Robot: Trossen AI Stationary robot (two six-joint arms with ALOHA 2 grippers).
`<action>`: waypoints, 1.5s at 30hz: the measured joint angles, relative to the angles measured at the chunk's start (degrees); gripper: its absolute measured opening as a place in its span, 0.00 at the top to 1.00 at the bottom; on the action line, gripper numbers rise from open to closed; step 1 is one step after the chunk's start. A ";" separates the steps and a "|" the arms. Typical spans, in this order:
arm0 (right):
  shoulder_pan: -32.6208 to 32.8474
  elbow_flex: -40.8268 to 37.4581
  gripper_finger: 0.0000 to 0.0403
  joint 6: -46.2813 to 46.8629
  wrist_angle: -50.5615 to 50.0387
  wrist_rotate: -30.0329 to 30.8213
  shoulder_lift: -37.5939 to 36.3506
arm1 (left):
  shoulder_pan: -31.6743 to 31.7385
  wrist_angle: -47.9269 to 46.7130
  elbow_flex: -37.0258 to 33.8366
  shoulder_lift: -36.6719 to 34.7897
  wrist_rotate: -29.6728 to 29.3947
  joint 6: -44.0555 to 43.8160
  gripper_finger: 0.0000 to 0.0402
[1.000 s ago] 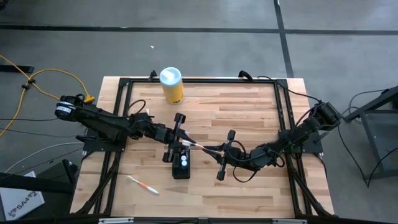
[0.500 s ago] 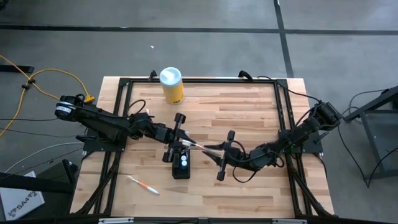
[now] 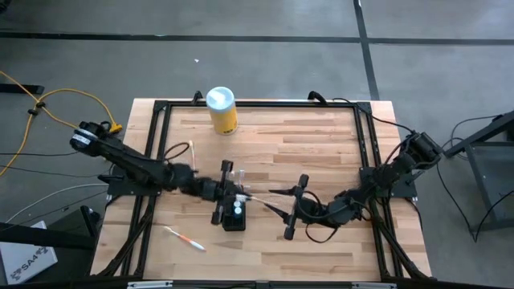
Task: Pick & Place toothbrushing station
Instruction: Put the top right orange toothbrush into the bottom section of the black wire organizer
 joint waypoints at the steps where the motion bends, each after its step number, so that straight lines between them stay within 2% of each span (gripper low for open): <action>1: 0.72 0.00 0.56 -0.61 0.28 1.01 0.00 | -1.51 -1.15 0.00 -0.62 -2.86 0.14 0.99; 4: 2.98 0.00 0.56 -2.22 1.39 4.14 0.00 | -6.00 -6.20 0.00 -3.19 -10.79 -1.68 0.99; 11: 6.48 0.00 0.57 -2.89 1.59 9.53 0.00 | -15.00 -18.09 0.00 -8.00 -26.23 -12.16 0.99; 17: 7.11 0.00 0.57 -2.43 1.59 10.01 0.00 | -21.14 -22.06 0.00 -8.34 -28.55 -18.20 0.99; 27: 7.09 0.00 0.57 -0.75 1.20 9.94 0.00 | -29.15 -29.92 0.00 -9.45 -43.57 -25.50 0.99; 35: 7.07 0.00 0.57 -0.73 1.19 9.92 0.00 | -33.01 -39.27 0.02 -12.49 -49.86 -34.48 0.99; 42: 7.05 0.00 0.57 -0.73 1.17 9.92 0.00 | -32.23 -48.58 0.02 -13.28 -49.49 -44.42 0.99; 45: 7.07 0.00 0.57 -0.73 1.16 9.92 0.00 | -30.69 -50.52 0.02 -13.28 -45.97 -47.43 0.99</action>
